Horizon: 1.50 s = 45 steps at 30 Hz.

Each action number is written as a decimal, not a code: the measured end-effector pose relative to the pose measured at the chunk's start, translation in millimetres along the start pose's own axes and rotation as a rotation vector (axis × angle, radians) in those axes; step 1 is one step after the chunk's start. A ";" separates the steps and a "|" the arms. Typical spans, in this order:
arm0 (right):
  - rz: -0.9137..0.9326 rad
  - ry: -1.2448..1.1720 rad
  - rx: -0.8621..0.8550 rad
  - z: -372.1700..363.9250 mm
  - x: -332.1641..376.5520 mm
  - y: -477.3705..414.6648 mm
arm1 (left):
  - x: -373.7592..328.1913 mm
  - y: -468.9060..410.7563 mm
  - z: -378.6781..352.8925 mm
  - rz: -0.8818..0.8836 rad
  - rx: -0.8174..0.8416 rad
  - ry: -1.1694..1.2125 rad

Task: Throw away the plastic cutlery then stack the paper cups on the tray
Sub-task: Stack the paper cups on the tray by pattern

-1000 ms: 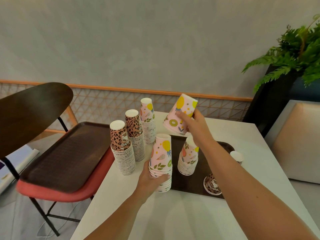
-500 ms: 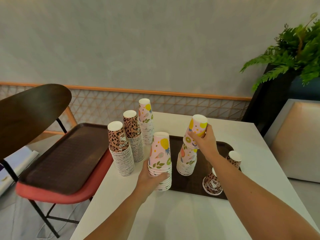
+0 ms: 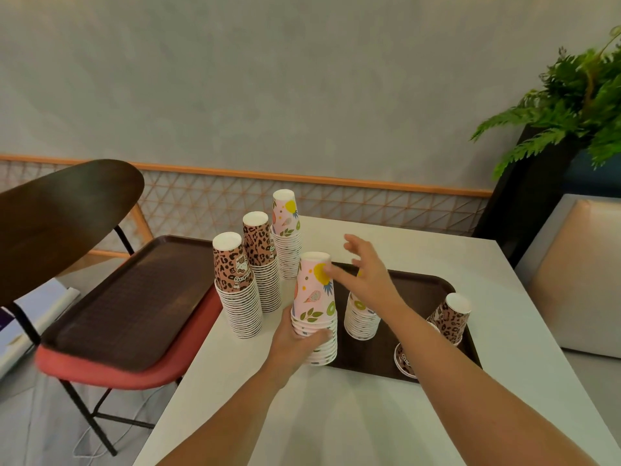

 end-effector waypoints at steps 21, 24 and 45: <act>-0.302 -0.261 0.126 -28.4 -14.6 2.4 | 1.2 15.9 4.4 0.021 0.039 -0.048; -0.314 -0.293 0.094 -19.7 -7.9 -4.5 | 3.9 17.0 2.9 0.059 0.029 -0.055; -0.131 -0.060 -0.348 71.7 -17.4 -24.6 | -6.9 8.8 -0.6 0.064 -0.013 0.018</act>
Point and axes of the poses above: each hand's wrist, its own y-axis away from the middle knuckle, its own z-axis out of the back of the hand, x = y × z, the point moved 7 cm from there along -y, towards the middle knuckle, and after that the axes turned 5 degrees about -y, right-handed, at the moved point
